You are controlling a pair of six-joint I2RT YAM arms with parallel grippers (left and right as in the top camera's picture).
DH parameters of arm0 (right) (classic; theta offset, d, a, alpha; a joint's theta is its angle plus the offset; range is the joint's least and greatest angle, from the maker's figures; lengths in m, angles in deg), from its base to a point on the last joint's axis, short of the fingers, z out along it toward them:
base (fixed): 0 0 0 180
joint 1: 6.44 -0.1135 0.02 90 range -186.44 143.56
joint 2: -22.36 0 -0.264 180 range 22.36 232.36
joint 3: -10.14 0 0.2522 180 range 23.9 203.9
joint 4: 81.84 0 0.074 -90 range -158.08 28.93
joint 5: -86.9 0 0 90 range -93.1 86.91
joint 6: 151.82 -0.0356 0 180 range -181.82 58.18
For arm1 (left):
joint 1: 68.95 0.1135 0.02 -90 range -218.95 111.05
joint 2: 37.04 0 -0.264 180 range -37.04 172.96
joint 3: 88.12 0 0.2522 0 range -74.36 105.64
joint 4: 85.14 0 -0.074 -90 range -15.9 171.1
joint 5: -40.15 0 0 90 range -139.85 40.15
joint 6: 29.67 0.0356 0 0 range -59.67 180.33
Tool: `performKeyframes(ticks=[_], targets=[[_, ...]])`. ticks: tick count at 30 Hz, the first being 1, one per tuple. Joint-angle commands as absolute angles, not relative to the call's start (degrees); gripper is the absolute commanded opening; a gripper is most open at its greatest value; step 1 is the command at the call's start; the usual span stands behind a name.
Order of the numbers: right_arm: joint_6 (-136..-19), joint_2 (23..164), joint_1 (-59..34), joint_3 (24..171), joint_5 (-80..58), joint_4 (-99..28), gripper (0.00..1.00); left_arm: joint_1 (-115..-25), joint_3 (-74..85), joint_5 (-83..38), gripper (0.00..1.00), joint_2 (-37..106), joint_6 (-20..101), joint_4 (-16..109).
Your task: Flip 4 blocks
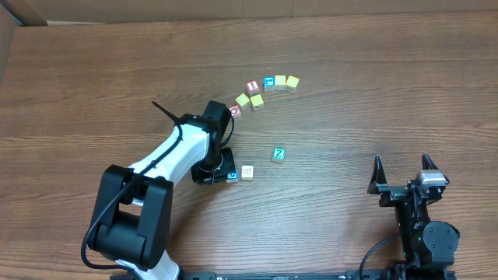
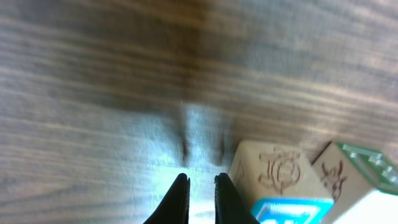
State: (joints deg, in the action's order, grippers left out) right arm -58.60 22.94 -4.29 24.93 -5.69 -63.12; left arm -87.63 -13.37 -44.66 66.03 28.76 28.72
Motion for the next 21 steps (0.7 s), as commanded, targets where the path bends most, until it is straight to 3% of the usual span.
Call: performKeyframes(ticks=[1, 21], targets=[[-58.4, 22.5, -4.5, 24.3, -5.8, -63.5, 1.0, -88.2, -14.0, -43.6, 0.09, 64.9, 28.2, 27.9], [-58.4, 22.5, -4.5, 24.3, -5.8, -63.5, 1.0, -88.5, -14.0, -43.8, 0.07, 64.9, 27.9, 33.2]])
